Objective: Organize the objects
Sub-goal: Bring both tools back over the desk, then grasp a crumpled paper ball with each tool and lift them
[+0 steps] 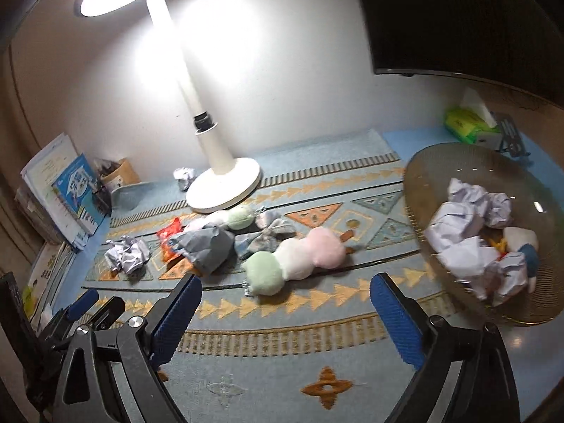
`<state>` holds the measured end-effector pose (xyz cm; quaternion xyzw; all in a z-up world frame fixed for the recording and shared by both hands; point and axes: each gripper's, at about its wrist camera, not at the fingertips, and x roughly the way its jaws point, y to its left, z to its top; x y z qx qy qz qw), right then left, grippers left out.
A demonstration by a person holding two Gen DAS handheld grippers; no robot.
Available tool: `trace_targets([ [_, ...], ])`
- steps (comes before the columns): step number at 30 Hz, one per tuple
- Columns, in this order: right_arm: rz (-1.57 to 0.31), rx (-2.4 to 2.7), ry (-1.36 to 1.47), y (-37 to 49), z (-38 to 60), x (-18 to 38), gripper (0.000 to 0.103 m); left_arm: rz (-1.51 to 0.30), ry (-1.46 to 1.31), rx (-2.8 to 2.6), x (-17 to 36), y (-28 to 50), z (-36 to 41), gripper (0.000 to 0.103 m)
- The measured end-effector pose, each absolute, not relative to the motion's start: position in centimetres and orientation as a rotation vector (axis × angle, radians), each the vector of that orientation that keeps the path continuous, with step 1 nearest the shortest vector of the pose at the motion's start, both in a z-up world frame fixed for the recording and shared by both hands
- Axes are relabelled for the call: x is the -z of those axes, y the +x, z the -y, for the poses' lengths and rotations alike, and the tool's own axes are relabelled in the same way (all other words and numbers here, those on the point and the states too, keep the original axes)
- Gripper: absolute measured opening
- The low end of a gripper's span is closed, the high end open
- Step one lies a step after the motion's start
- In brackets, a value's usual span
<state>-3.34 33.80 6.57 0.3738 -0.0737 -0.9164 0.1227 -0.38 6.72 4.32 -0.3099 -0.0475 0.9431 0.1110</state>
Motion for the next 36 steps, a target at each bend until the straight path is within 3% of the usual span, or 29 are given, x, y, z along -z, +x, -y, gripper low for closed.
trace_targets([
  [14,0.006,2.549,1.113,-5.6,-23.4,-0.9,0.096,0.226,-1.068,-2.845,-0.3,-3.0,-0.6,0.082],
  [21,0.016,2.524,1.176,-6.2,-22.7,1.2,0.096,0.353,-1.123,-2.814,0.6,-3.6,0.9,0.082],
  [26,0.106,2.546,1.178,-6.7,-24.0,1.2,0.096,0.349,-1.124,-2.8,0.7,-3.7,0.7,0.082],
  [36,0.098,2.554,1.176,-6.7,-23.9,1.1,0.096,0.417,-1.089,-2.806,0.6,-3.4,1.5,0.082],
])
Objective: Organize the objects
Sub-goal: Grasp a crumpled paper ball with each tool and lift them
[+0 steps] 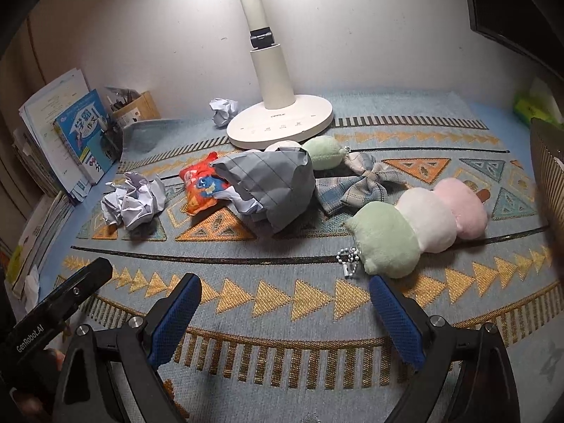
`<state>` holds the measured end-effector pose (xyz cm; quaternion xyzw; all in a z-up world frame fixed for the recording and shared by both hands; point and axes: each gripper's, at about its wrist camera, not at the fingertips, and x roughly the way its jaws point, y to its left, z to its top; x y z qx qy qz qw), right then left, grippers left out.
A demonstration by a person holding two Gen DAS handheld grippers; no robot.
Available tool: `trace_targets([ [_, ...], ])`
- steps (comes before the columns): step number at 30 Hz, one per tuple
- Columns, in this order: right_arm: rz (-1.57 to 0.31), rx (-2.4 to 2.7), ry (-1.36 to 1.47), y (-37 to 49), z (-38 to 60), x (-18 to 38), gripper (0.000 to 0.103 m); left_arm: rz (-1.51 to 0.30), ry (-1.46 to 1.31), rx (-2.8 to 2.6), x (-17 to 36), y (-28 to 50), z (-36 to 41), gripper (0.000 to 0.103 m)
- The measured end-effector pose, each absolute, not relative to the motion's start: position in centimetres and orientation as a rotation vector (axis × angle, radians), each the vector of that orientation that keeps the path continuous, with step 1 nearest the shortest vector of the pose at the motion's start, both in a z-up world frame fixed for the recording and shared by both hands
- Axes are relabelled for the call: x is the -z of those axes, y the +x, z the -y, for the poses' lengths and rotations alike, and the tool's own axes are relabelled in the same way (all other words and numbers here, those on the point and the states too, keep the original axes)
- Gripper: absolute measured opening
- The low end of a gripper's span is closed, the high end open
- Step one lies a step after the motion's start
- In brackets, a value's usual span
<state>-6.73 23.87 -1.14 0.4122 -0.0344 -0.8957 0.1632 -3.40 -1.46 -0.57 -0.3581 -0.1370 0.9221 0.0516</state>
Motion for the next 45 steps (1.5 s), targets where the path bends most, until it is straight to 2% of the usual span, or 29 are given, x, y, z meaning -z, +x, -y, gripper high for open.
trace_targets([
  [4,0.074,2.565,1.128,-6.1,-23.6,0.6,0.096,0.506,-1.092,-2.79,0.5,-3.5,2.8,0.082],
  [9,-0.04,2.433,1.105,-5.8,-19.1,-0.7,0.082,0.456,-1.165,-2.853,-0.7,-5.3,5.7,0.082],
  [14,0.019,2.286,1.153,-8.4,-13.5,-1.6,0.079,0.304,-1.185,-2.869,-1.7,-9.1,8.9,0.082],
  [20,0.024,2.257,1.195,-12.5,-8.2,-0.5,0.077,0.126,-1.193,-2.726,0.1,-12.7,9.7,0.082],
  [22,0.043,2.25,1.23,-14.0,-7.4,0.5,0.077,0.122,-1.181,-2.727,0.7,-13.4,9.8,0.079],
  [25,0.153,2.185,1.248,-15.4,-7.1,1.9,0.076,0.223,-1.238,-2.675,1.6,-14.7,10.6,0.078],
  [27,0.194,2.183,1.212,-15.5,-7.4,2.4,0.071,0.252,-1.254,-2.695,1.7,-15.0,11.1,0.076],
  [28,0.196,2.186,1.203,-15.4,-7.4,2.4,0.061,0.252,-1.256,-2.708,1.7,-15.0,11.1,0.076],
  [31,0.2,2.201,1.171,-15.1,-7.6,2.0,0.055,0.2,-1.272,-2.721,1.7,-15.0,10.6,0.075],
  [32,0.193,2.208,1.158,-14.9,-7.5,1.8,0.049,0.183,-1.276,-2.722,1.7,-15.1,10.4,0.075],
  [34,0.173,2.225,1.117,-14.2,-7.4,1.4,0.05,0.173,-1.265,-2.708,1.7,-15.0,10.2,0.065],
  [35,0.166,2.234,1.091,-13.8,-7.4,1.1,0.05,0.19,-1.247,-2.68,1.7,-15.0,10.2,0.045],
  [36,0.166,2.239,1.067,-13.5,-7.5,0.8,0.05,0.205,-1.237,-2.661,1.7,-15.0,10.3,0.037],
  [45,0.256,2.303,1.061,-10.2,-11.9,0.0,0.05,0.295,-1.129,-2.652,0.8,-14.1,11.2,0.035],
])
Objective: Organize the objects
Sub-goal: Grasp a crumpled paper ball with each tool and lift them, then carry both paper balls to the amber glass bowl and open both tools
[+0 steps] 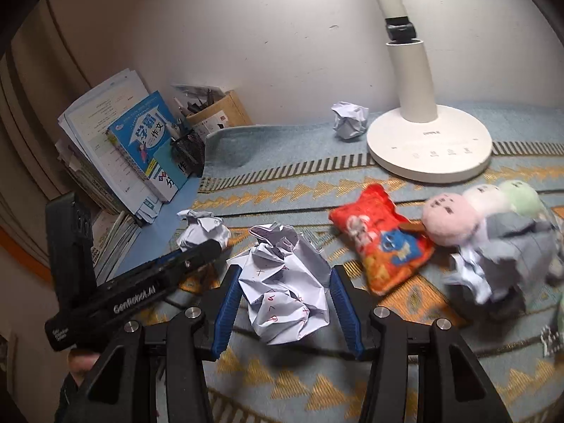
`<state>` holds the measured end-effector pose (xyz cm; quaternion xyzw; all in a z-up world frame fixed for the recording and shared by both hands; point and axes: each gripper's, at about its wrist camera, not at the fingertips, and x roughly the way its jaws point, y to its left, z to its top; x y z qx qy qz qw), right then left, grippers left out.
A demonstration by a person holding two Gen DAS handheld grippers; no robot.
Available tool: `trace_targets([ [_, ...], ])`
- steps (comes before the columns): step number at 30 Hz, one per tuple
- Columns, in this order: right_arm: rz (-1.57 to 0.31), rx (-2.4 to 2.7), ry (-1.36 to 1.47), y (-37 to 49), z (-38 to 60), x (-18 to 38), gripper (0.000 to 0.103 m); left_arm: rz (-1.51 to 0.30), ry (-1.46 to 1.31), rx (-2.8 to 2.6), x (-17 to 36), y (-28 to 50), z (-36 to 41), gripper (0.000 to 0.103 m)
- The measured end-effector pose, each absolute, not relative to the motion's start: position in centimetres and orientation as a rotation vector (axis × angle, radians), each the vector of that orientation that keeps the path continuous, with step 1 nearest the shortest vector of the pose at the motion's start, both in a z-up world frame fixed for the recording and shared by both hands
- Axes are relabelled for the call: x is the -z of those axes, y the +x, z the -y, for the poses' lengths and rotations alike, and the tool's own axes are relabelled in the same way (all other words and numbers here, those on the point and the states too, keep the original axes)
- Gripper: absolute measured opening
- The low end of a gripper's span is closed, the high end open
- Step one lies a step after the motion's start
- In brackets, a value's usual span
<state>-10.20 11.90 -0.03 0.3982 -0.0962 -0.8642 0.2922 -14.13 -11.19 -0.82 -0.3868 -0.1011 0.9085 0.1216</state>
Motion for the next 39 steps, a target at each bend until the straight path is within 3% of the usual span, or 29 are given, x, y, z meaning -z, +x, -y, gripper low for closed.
trace_targets([
  [3,0.204,2.346,1.054,-7.2,-14.5,-0.5,0.05,0.344,-1.132,-2.662,0.9,-13.8,11.7,0.035],
  [12,-0.021,2.526,1.03,-0.5,-21.8,-1.6,0.05,0.137,-1.129,-2.621,-0.7,-5.0,2.2,0.035],
  [20,-0.019,2.512,1.088,1.3,-25.7,0.1,0.052,0.061,-1.16,-2.607,0.5,-0.5,-4.4,0.035],
  [23,0.002,2.485,1.115,1.2,-25.9,1.0,0.073,0.122,-1.149,-2.586,0.9,-0.2,-4.7,0.035],
  [30,0.016,2.432,1.157,1.3,-25.5,2.7,0.074,0.129,-1.087,-2.605,0.7,0.2,-4.6,0.035],
  [37,0.094,2.441,1.15,1.5,-26.5,2.6,0.074,-0.004,-1.076,-2.597,0.7,0.7,-6.0,0.038],
  [39,0.109,2.448,1.147,1.4,-26.6,2.6,0.068,0.01,-1.076,-2.587,0.8,0.7,-5.8,0.038],
])
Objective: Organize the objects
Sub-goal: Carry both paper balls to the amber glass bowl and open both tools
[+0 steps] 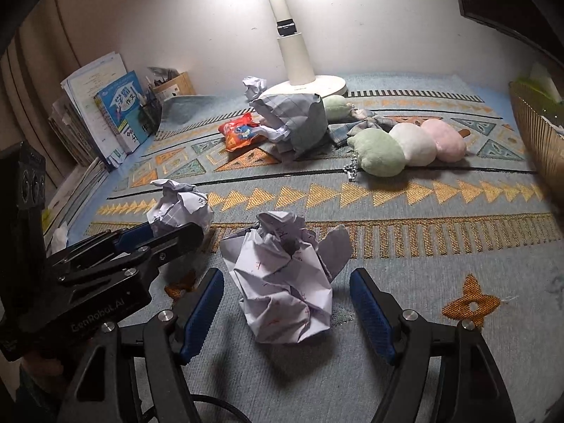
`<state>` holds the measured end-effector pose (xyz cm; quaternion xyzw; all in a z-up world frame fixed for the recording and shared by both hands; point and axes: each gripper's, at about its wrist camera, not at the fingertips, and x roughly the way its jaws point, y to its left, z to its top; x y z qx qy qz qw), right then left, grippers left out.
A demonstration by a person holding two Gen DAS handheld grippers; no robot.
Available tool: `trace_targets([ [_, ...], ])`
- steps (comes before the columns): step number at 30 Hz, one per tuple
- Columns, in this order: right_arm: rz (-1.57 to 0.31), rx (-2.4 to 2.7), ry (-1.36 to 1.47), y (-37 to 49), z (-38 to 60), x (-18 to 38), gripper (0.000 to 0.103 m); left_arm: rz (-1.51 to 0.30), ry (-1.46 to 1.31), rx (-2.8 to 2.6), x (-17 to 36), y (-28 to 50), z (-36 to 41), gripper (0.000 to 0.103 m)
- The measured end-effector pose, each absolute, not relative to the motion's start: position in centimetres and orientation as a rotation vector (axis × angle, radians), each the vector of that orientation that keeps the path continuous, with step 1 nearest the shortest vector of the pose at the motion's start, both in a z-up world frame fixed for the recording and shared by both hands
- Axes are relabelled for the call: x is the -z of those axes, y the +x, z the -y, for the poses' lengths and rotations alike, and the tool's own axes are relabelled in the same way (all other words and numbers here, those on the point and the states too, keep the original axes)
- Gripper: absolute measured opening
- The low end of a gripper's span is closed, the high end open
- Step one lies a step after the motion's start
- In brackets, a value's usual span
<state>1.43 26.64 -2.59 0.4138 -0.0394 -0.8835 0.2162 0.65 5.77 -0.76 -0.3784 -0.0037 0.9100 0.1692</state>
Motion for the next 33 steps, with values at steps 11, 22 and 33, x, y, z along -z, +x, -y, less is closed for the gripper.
trace_targets([
  [11,0.085,2.499,1.043,2.6,-28.1,0.4,0.05,0.103,-1.161,-2.564,1.0,0.4,-5.4,0.037],
  [22,0.252,2.758,0.902,1.5,-39.9,-6.6,0.05,-0.025,-0.95,-2.493,-4.4,2.0,-13.8,0.037],
  [33,0.399,3.093,0.847,-1.3,-52.7,-13.0,0.05,-0.053,-0.805,-2.275,-9.5,-0.6,-28.2,0.037],
])
